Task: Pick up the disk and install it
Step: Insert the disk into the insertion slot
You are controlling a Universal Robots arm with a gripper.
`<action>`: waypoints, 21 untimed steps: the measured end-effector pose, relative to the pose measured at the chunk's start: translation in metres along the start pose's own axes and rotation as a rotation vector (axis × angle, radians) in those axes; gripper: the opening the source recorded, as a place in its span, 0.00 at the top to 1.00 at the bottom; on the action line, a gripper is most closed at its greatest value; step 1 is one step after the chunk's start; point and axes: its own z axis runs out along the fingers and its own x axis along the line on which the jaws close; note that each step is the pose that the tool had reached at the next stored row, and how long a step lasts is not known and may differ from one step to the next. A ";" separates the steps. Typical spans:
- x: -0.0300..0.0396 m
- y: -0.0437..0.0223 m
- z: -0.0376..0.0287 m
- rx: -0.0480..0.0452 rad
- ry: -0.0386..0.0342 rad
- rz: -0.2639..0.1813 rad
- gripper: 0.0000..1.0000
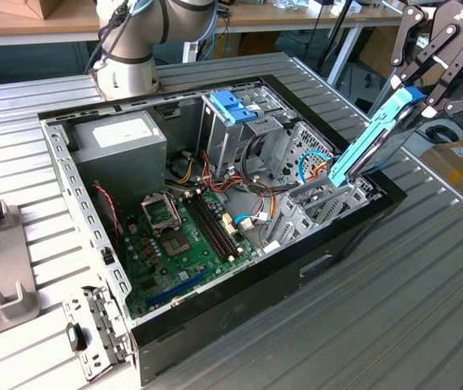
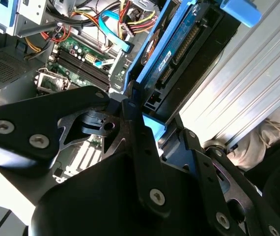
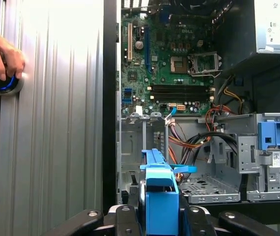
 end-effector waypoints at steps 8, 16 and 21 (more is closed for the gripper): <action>0.0000 0.0122 0.0014 0.0000 -0.0001 0.000 0.63; 0.0001 0.0242 0.0039 0.0000 0.0001 0.000 0.63; 0.0002 0.0330 0.0066 0.0000 0.0001 0.000 0.63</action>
